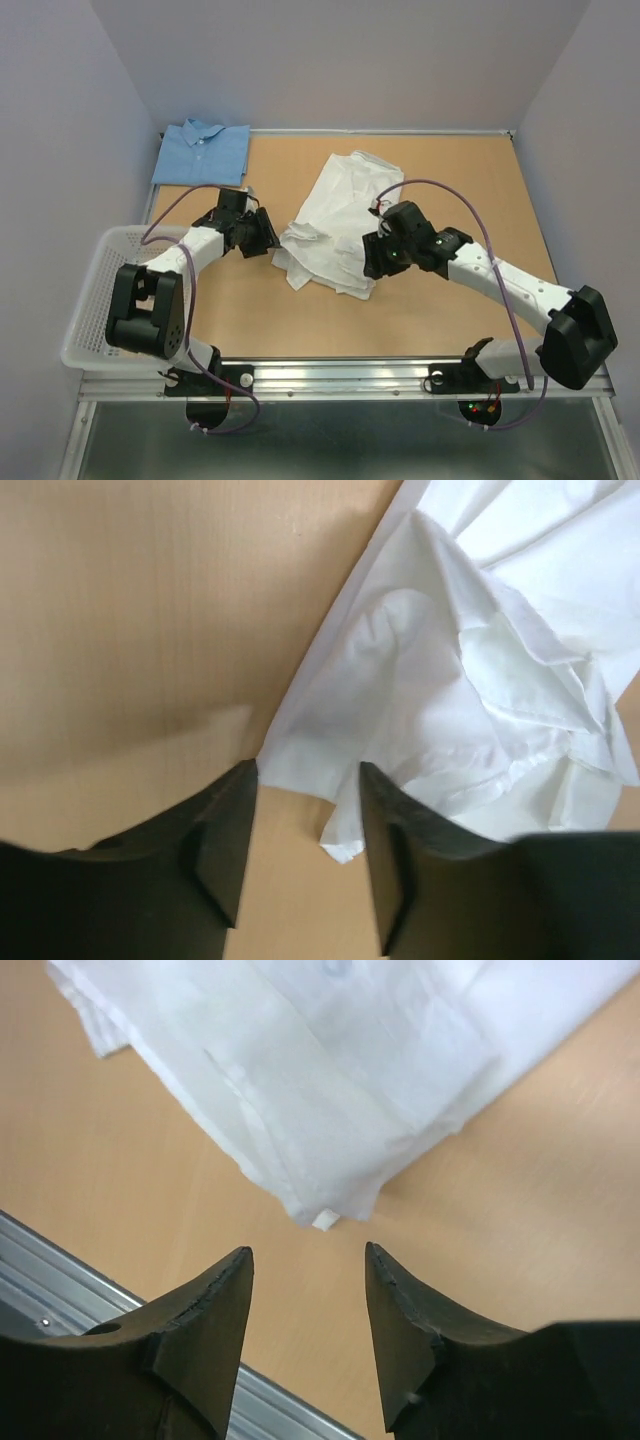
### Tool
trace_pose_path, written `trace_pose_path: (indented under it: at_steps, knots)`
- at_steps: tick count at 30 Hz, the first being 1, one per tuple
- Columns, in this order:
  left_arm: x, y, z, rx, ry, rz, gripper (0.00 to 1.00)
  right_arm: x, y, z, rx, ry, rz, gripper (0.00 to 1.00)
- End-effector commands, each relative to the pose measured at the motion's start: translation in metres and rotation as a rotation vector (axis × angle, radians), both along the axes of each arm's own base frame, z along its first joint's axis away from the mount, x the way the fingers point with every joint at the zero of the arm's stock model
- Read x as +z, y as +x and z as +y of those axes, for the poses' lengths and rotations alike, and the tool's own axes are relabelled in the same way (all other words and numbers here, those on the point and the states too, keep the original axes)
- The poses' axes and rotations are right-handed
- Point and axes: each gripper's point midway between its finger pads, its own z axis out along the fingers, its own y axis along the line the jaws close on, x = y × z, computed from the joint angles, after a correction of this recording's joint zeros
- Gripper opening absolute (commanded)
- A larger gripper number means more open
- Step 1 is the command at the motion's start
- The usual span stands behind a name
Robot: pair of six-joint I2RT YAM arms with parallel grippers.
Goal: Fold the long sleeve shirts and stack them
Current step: Fold the shirt
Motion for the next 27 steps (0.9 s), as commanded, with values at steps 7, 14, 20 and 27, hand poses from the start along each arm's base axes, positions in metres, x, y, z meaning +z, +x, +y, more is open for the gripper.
trace_pose_path:
  at_steps: [7,14,20,27]
  knots:
    - [0.032,-0.007,0.016,0.067,0.032,-0.08,0.66,0.041,0.022,0.03,0.361,-0.39,-0.406,0.64]
    - [0.01,-0.025,0.012,0.078,-0.017,-0.034,0.66,0.033,0.022,0.08,0.474,-0.486,-0.512,0.67]
    - [-0.006,-0.034,0.014,0.103,-0.023,0.004,0.64,0.019,0.03,0.1,0.539,-0.529,-0.564,0.67]
    - [-0.02,-0.033,0.007,0.1,-0.061,0.036,0.61,-0.001,0.039,0.086,0.556,-0.679,-0.599,0.66]
